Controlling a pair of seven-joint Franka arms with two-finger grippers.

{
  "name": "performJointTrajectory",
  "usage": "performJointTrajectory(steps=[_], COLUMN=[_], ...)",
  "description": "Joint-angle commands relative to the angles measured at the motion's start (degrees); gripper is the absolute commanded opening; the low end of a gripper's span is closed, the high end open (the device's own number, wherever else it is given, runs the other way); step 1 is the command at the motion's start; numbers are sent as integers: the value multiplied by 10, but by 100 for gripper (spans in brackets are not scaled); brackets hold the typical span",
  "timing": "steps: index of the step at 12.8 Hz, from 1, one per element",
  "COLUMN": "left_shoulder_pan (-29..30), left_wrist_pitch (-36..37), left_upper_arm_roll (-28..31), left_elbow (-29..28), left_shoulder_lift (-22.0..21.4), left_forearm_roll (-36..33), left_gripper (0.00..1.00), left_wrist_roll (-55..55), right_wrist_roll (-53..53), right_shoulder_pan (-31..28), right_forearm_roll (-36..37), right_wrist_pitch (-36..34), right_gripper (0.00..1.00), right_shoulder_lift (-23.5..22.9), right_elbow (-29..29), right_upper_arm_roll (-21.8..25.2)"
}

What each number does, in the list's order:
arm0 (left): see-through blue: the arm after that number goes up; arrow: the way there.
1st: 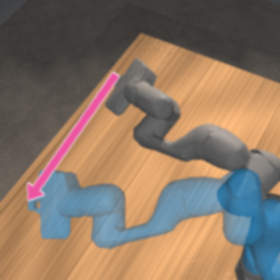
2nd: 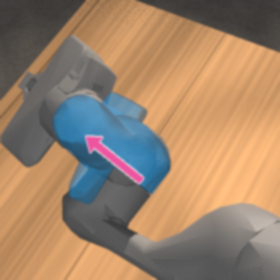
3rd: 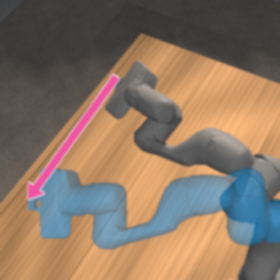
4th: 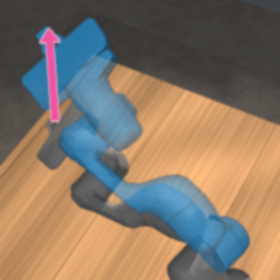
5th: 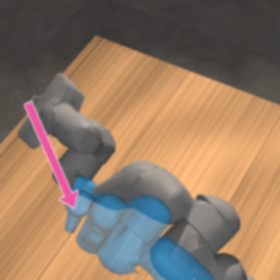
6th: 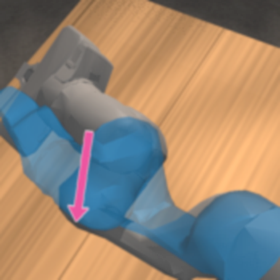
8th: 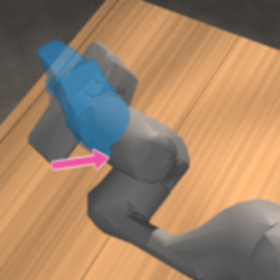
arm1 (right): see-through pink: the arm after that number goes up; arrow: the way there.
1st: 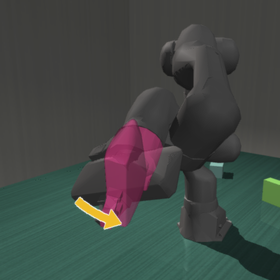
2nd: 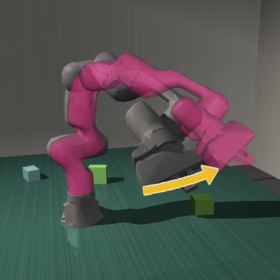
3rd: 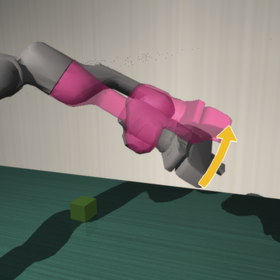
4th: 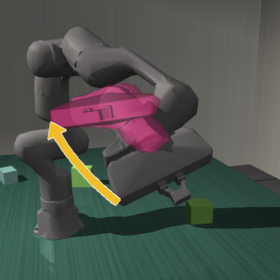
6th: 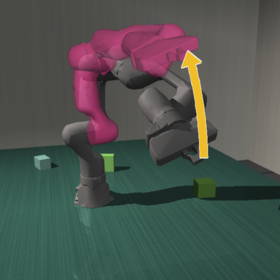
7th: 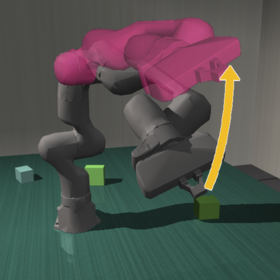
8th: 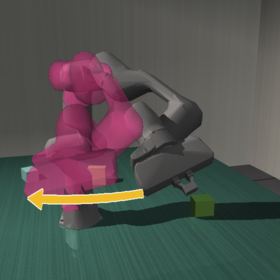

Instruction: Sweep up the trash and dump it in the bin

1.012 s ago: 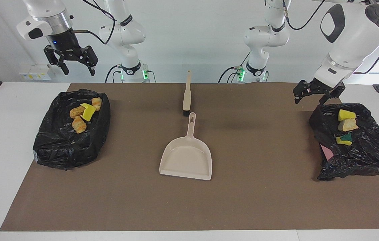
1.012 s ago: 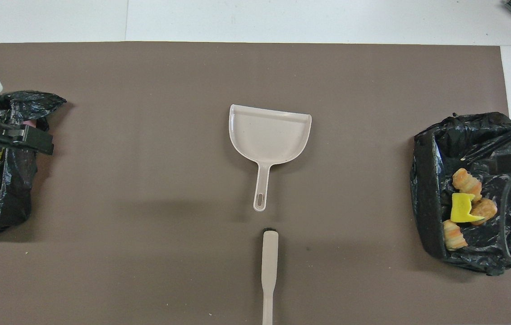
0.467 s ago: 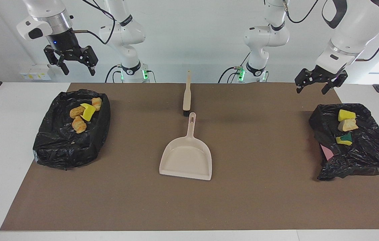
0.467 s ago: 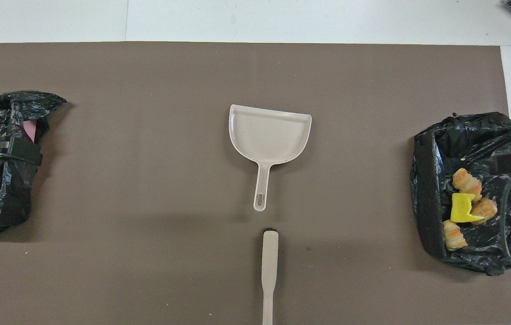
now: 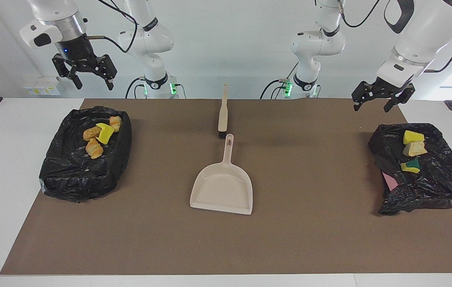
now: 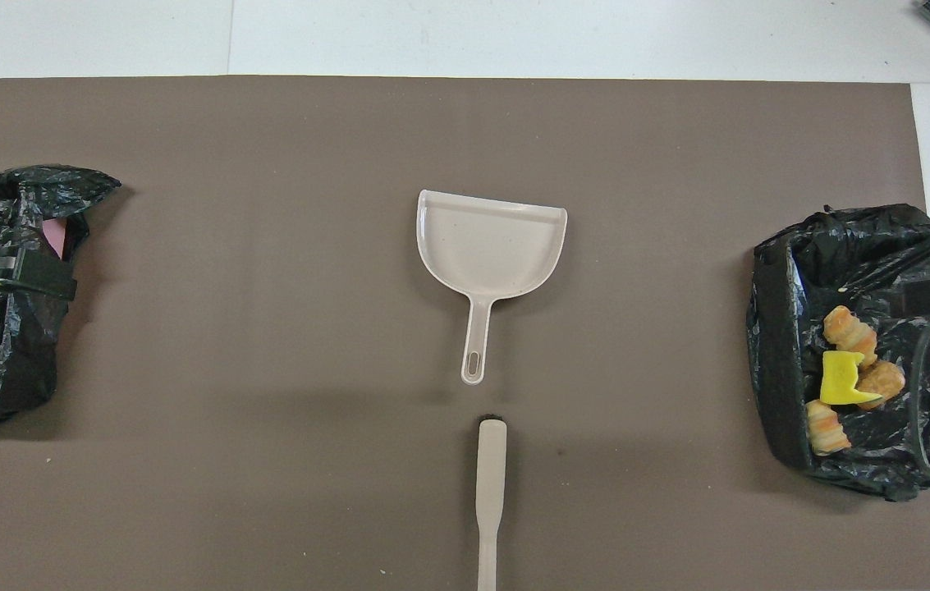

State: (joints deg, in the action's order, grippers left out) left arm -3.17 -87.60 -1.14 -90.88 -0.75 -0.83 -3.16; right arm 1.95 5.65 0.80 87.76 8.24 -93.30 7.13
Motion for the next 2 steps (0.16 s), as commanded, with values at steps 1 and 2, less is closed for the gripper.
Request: performJointTrajectory(steps=[1, 2], left_shoulder_pan=[2, 2], left_wrist_pitch=[9, 9], left_upper_arm_roll=[0, 0], left_elbow=[2, 2], left_shoulder_lift=[-5, -5], left_forearm_roll=[-1, -1], left_gripper=[100, 100], left_wrist_roll=[-6, -6], right_wrist_roll=[-2, -2], right_shoulder_pan=[-2, -3], right_forearm_roll=[-5, -5], right_wrist_pitch=[0, 0], right_gripper=[100, 100], right_shoulder_lift=[9, 9], right_elbow=[-9, -9], right_upper_arm_roll=[2, 2])
